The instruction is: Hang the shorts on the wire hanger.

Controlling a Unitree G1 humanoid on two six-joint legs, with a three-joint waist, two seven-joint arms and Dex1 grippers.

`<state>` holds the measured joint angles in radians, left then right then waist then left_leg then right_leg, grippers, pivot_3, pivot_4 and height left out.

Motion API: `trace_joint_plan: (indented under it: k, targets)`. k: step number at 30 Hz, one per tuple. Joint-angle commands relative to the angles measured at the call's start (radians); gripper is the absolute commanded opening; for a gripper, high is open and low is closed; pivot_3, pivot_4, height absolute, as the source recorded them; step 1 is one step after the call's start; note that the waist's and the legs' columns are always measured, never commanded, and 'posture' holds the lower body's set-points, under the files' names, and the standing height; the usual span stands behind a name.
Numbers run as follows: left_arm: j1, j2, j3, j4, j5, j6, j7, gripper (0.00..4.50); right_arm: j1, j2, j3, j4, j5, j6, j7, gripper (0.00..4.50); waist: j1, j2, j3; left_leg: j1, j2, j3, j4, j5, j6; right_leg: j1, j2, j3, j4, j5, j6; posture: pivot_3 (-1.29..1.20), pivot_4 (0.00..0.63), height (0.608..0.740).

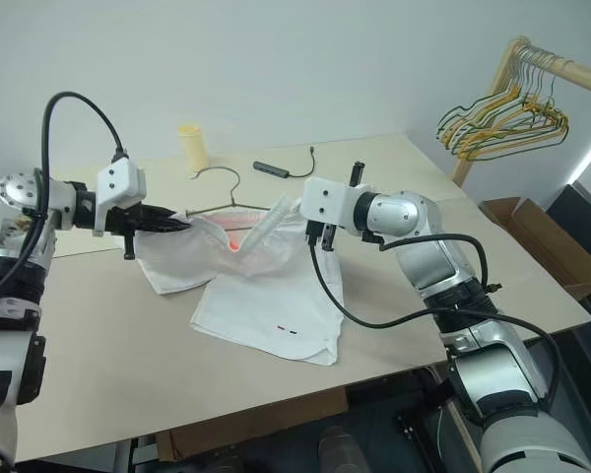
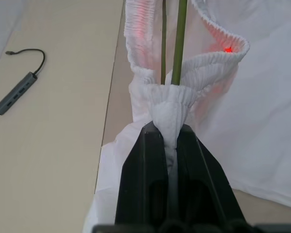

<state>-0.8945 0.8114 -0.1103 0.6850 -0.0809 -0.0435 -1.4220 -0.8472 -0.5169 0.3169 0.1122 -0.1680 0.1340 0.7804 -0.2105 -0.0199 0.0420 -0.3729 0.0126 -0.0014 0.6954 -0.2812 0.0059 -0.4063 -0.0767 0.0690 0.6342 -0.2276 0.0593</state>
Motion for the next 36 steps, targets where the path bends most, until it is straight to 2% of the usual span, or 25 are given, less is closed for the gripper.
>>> trace_joint_plan:
  k: [1, 7, 10, 14, 19, 27, 36]
  targets:
    - [0.007, 0.012, 0.023, -0.049, -0.007, 0.004, 0.014, 0.0, -0.02, 0.021, -0.087, -0.082, 0.086, 0.034, 0.007, 0.02, 0.002, 0.0, 0.0, 0.0, 0.0, 0.0, 0.0, 0.0, 0.0, 0.0, 0.0, 0.0, 0.0, 0.0, 0.0, -0.14, 0.0, 0.74]
    - [0.02, -0.008, 0.069, -0.091, -0.079, 0.041, -0.001, 0.0, 0.032, -0.029, -0.021, -0.059, 0.009, -0.01, 0.04, 0.02, 0.008, 0.0, 0.0, 0.0, 0.0, -0.001, 0.001, 0.0, 0.0, 0.0, -0.001, -0.001, 0.006, 0.0, 0.0, -0.15, 0.0, 0.74]
    - [0.022, -0.004, 0.08, -0.102, -0.098, 0.044, -0.017, 0.0, 0.059, -0.058, 0.018, -0.042, -0.044, -0.057, 0.055, 0.67, 0.003, 0.0, 0.0, 0.0, 0.0, 0.0, 0.0, 0.0, 0.0, 0.0, 0.0, -0.001, 0.006, 0.0, 0.0, -0.15, 0.0, 0.74]
    - [0.042, 0.014, 0.079, -0.123, -0.112, 0.044, -0.064, 0.0, 0.062, -0.044, -0.01, -0.025, 0.013, -0.043, 0.087, 1.94, -0.006, 0.0, 0.0, 0.0, 0.0, 0.0, 0.0, 0.0, 0.0, 0.0, 0.0, 0.0, 0.006, 0.0, 0.0, -0.16, 0.0, 0.74]
    - [0.062, 0.023, 0.073, -0.146, -0.117, 0.052, -0.101, 0.0, 0.053, -0.049, -0.05, -0.017, 0.093, -0.034, 0.152, 1.94, -0.019, 0.0, 0.0, 0.001, 0.0, 0.0, 0.0, 0.0, 0.0, 0.0, 0.0, 0.0, 0.006, 0.0, 0.0, -0.16, 0.0, 0.74]
    - [0.044, 0.009, 0.057, -0.091, -0.049, 0.04, -0.01, 0.0, 0.033, -0.071, -0.121, -0.051, 0.19, 0.041, 0.214, 1.94, -0.019, 0.0, 0.0, 0.001, 0.0, -0.001, 0.0, 0.0, 0.0, 0.001, 0.0, 0.0, 0.006, 0.0, 0.0, -0.16, 0.0, 0.74]
    - [0.043, 0.001, 0.068, -0.104, -0.078, 0.029, -0.063, 0.0, 0.037, -0.07, -0.117, -0.041, 0.205, 0.042, 0.233, 1.94, -0.02, 0.0, 0.0, 0.001, 0.0, 0.0, 0.0, 0.0, 0.0, 0.001, 0.0, 0.0, 0.006, 0.0, 0.0, -0.16, 0.0, 0.74]
